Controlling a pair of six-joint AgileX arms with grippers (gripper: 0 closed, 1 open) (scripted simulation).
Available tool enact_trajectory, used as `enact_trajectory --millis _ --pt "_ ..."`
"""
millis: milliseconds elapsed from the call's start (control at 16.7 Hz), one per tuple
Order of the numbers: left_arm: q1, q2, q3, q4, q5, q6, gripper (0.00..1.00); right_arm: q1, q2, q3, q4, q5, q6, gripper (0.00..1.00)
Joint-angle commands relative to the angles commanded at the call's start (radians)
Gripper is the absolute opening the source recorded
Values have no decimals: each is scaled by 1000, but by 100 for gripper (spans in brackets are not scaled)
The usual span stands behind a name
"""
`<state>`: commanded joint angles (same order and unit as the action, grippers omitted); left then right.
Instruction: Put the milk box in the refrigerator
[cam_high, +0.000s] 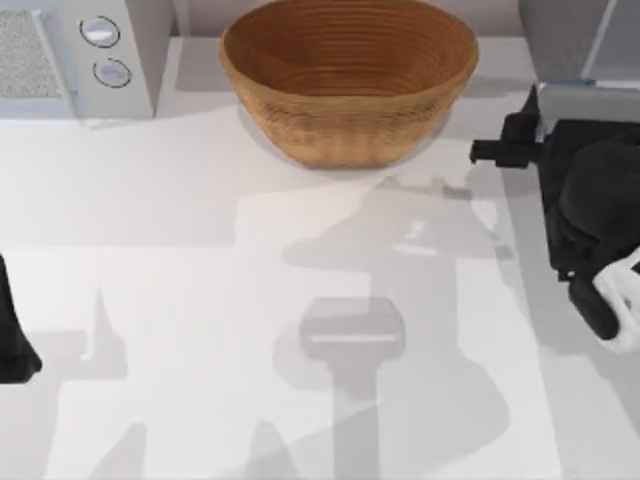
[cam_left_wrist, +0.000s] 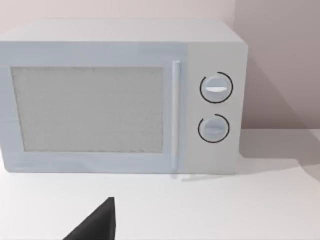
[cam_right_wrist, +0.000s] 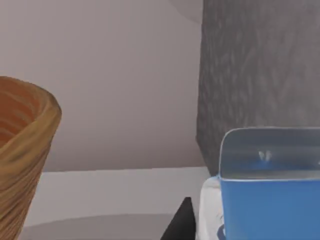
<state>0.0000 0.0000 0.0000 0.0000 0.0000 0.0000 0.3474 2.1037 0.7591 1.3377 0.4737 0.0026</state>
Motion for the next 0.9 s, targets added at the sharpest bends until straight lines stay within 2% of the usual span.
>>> enact_trajectory --millis 360,900 --pt "0 0 0 0 0 0 100 52 -180 16 -196 -30 15 0" --pt "0 0 0 0 0 0 100 49 -220 18 -218 -39 10 0"
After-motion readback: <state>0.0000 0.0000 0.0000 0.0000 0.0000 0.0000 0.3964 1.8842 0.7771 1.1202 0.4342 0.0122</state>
